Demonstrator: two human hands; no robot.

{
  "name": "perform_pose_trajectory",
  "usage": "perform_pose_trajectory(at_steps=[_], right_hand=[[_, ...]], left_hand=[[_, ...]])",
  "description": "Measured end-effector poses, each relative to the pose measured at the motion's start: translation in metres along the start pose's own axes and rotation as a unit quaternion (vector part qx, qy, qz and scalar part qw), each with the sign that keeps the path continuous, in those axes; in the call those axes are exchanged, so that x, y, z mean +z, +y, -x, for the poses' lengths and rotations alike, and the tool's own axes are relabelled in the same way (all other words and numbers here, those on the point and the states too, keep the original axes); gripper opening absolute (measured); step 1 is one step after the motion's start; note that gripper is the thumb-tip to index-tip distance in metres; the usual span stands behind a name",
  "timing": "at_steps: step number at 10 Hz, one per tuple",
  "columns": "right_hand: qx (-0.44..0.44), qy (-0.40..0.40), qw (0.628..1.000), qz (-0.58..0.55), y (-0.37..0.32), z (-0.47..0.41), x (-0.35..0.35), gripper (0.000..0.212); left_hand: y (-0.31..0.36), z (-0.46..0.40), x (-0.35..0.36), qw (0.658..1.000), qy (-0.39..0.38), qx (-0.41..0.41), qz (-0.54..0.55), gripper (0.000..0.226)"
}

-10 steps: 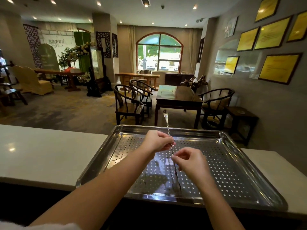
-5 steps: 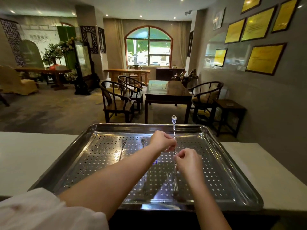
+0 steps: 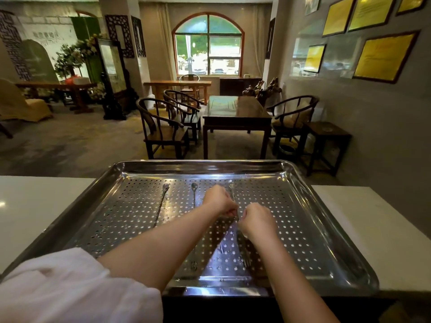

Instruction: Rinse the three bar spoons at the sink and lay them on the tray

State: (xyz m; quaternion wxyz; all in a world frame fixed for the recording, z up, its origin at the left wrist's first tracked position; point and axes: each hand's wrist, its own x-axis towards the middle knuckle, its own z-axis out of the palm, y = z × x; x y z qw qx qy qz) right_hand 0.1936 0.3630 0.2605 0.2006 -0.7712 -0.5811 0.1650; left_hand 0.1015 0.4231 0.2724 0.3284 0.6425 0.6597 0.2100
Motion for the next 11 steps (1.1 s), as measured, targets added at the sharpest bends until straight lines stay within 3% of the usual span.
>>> perform_pose_trajectory(at_steps=[3, 5, 8, 10, 11], right_hand=[[0.033, -0.054, 0.996, -0.058, 0.012, -0.010, 0.005, 0.009], [0.026, -0.049, 0.997, -0.049, 0.014, -0.011, 0.006, 0.011], [0.028, -0.038, 0.999, -0.014, 0.009, -0.010, 0.006, 0.002], [0.024, -0.045, 0.998, -0.038, -0.002, -0.003, -0.009, 0.008], [0.001, -0.053, 0.996, -0.076, -0.022, 0.004, -0.025, 0.009]], left_hand=[[-0.003, -0.010, 0.010, 0.999, -0.003, -0.013, -0.052, 0.016], [0.000, -0.010, 0.012, 0.997, 0.015, -0.001, -0.078, 0.024], [-0.003, -0.007, 0.014, 0.997, 0.025, 0.009, -0.071, 0.017], [-0.009, 0.010, -0.026, 0.996, -0.016, 0.046, 0.071, 0.013], [-0.012, 0.034, -0.071, 0.980, -0.098, 0.082, 0.152, 0.012]])
